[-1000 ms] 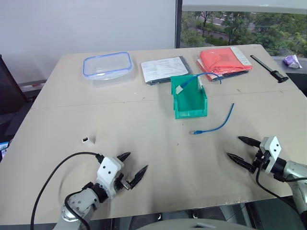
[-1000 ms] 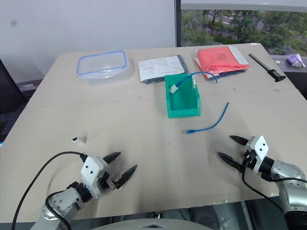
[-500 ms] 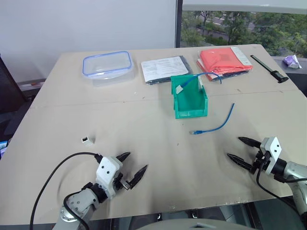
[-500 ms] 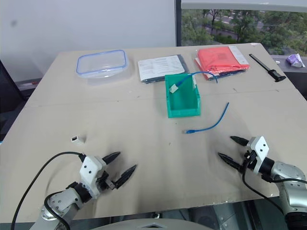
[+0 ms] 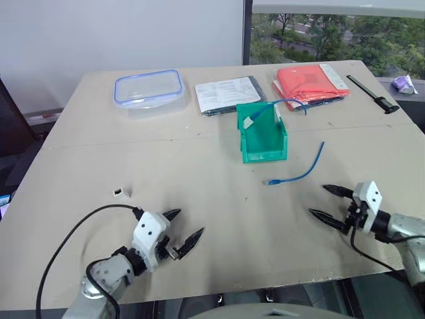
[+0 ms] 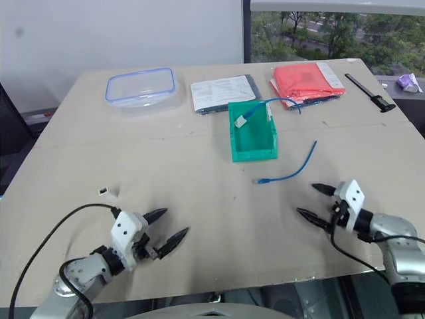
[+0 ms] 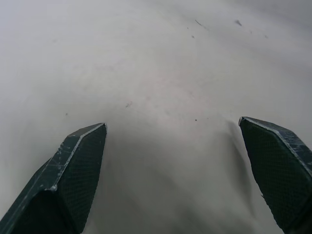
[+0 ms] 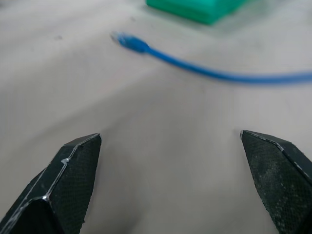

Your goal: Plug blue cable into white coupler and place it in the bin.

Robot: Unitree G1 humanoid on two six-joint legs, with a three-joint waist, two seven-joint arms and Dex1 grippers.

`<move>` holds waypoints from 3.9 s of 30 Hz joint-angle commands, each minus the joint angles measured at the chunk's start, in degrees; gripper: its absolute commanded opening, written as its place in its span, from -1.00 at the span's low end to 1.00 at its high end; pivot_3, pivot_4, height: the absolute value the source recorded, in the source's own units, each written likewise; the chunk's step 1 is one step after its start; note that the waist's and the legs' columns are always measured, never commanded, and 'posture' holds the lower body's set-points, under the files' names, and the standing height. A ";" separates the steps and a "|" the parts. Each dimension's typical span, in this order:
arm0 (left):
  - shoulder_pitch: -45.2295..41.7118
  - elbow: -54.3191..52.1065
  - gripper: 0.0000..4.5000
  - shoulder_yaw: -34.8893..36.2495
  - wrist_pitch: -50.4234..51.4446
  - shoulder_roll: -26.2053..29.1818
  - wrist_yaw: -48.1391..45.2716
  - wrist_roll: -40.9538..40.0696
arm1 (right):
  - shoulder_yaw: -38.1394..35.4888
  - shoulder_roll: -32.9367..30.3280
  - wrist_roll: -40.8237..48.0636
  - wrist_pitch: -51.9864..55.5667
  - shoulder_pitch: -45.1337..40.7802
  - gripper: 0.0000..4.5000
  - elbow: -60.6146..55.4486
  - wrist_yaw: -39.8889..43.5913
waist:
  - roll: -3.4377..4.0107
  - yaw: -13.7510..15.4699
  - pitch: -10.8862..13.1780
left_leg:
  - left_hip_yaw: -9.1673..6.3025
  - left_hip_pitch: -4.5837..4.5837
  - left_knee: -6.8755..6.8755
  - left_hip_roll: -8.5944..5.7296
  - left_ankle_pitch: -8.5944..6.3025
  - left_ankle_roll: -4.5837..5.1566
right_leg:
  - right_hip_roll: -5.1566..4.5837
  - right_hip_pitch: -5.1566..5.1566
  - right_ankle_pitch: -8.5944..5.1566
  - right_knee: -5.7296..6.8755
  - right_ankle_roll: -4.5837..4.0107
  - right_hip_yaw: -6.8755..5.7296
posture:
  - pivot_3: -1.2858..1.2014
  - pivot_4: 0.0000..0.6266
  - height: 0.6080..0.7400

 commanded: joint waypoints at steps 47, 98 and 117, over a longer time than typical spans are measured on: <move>-35.83 3.51 1.00 -15.45 10.84 11.93 -23.96 -2.48 | 18.35 8.34 -7.50 16.97 -20.75 0.80 -10.26 3.42 | -0.45 0.90 0.51 | -0.62 -0.89 0.93 -0.33 0.21 -0.28 | 0.42 -0.25 0.10 0.54 0.36 -0.49 | 0.03 -0.52 1.00; -50.02 16.41 -0.98 -8.90 44.82 -17.05 -19.70 -27.30 | -5.69 10.01 47.47 41.61 6.62 0.84 -35.18 -22.57 | -0.48 1.35 0.50 | -1.17 -0.80 1.21 -0.32 0.21 -0.26 | 0.77 0.06 0.10 0.85 0.38 -0.42 | 0.03 -0.52 1.00; -50.31 17.13 -1.00 -9.83 44.43 -17.14 -18.66 -28.69 | -3.13 11.80 51.45 42.75 4.20 -0.97 -36.77 -26.98 | -0.47 1.39 0.50 | -1.18 -0.88 1.20 -0.36 0.21 -0.26 | 0.76 0.06 0.10 0.72 0.37 -0.42 | 0.03 -0.52 1.00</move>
